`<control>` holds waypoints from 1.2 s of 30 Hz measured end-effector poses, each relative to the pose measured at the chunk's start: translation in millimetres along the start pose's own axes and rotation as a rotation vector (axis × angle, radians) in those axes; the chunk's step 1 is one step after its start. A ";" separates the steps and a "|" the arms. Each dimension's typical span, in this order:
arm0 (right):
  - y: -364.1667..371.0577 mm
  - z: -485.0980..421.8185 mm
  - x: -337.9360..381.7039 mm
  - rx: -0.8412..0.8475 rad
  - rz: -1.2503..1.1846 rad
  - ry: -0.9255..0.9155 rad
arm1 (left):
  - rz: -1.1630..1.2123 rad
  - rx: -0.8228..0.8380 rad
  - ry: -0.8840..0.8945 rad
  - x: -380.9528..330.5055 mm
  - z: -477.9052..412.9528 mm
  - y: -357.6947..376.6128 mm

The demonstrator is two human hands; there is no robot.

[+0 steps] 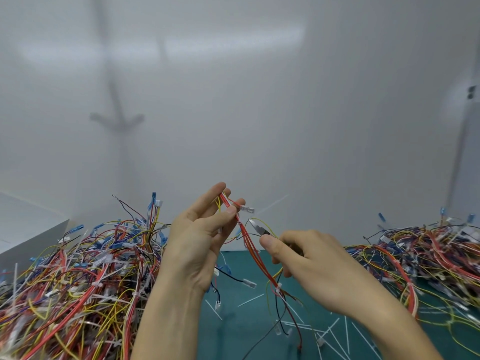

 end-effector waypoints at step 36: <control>-0.6 1.8 4.9 0.040 -0.077 0.022 | -0.007 0.052 0.040 -0.4 0.2 8.2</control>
Point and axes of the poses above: each hand's wrist, its own z-axis away from the middle knuckle, its own y-axis out of the palm, x = y × z, the point moved 10 cm from there along -z, towards the middle knuckle, and after that the axes turned 1 degree about -y, right-handed, at the moved point
